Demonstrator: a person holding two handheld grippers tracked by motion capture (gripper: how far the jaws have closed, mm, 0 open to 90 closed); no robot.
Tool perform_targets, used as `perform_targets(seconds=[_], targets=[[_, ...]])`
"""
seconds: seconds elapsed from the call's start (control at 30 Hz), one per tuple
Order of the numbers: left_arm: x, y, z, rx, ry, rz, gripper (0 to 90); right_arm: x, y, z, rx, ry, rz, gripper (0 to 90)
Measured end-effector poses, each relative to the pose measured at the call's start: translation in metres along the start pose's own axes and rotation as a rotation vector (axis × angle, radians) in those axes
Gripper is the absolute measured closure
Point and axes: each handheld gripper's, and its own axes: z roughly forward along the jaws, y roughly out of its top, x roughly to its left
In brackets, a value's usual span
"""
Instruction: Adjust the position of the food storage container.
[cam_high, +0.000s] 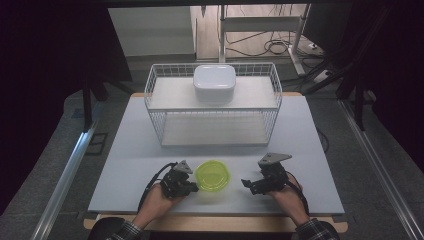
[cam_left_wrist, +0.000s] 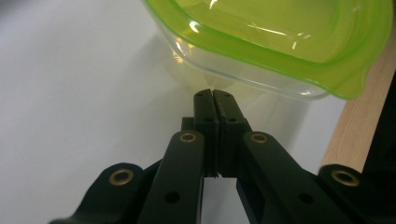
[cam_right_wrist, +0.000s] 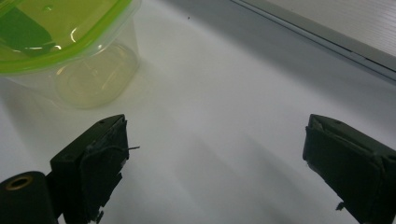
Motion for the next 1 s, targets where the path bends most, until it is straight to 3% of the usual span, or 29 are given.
perform_targets(seconds=[0.17,0.23,0.37,0.4,0.7,0.83,1.0], targets=[[0.001,0.000,-0.004,-0.014,0.019,-0.002,82.3,-0.001,0.000,-0.001,0.000,0.001,0.000,7.1],[0.004,-0.002,-0.009,-0.029,0.047,-0.003,78.2,-0.001,0.000,-0.001,-0.002,0.003,0.006,7.2],[0.010,-0.006,-0.021,-0.074,0.098,0.006,60.3,-0.002,0.000,-0.003,-0.012,0.004,0.010,7.2],[0.010,-0.009,-0.026,-0.098,0.128,0.013,50.9,-0.002,0.001,-0.003,-0.017,0.007,0.017,7.1],[0.009,-0.018,-0.038,-0.169,0.194,0.050,24.2,-0.002,0.002,-0.004,-0.037,0.014,0.024,7.1],[0.008,-0.023,-0.045,-0.191,0.223,0.038,14.2,-0.001,0.003,-0.004,-0.043,0.015,0.030,7.0],[0.008,-0.031,-0.054,-0.213,0.225,0.005,6.6,0.000,0.004,-0.005,-0.049,0.015,0.022,6.8]])
